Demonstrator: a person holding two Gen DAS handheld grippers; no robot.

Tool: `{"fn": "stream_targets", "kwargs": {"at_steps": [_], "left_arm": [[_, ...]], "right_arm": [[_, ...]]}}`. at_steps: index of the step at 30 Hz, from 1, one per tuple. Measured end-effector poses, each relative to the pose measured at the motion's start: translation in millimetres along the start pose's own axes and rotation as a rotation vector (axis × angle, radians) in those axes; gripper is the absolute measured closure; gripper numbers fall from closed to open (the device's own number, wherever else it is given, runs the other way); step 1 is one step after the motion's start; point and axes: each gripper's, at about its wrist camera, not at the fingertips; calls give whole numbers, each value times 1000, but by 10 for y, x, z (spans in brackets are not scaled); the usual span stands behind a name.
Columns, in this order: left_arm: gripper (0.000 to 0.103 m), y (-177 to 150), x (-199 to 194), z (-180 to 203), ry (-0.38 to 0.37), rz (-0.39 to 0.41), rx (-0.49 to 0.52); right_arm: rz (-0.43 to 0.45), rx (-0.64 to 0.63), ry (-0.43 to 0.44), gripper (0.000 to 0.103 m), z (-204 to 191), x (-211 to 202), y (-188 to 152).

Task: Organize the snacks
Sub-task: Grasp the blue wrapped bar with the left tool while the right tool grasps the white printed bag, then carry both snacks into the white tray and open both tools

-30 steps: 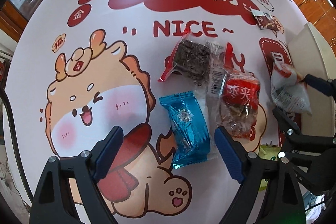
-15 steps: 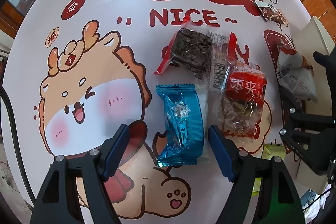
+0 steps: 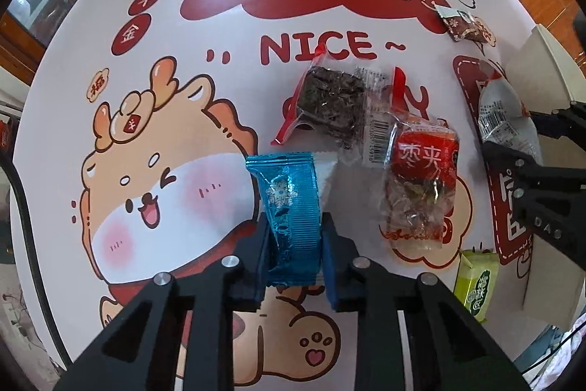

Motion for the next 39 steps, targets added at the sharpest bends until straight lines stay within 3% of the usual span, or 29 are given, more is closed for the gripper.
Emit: {"fn": "stream_targets", "kwargs": {"at_steps": [5, 12, 19, 30, 39], "left_arm": [[81, -39, -238, 93, -11, 50, 12], [81, -129, -727, 167, -55, 135, 21], [81, -277, -1372, 410, -130, 239, 79], [81, -484, -2135, 1231, -251, 370, 213], [81, -561, -2339, 2017, -302, 403, 290]], "right_arm": [[68, 97, 122, 56, 42, -177, -83], [196, 147, 153, 56, 61, -660, -260], [324, 247, 173, 56, 280, -1222, -663], [449, 399, 187, 55, 680, -1786, -1502], [495, 510, 123, 54, 1231, -1972, -2087]]}}
Point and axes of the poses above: each gripper's, at about its wrist camera, not at the fingertips, and x roughly the way its jaws point, z to its right, y to its top, and after that the axes turned 9 degrees about -x, right-handed
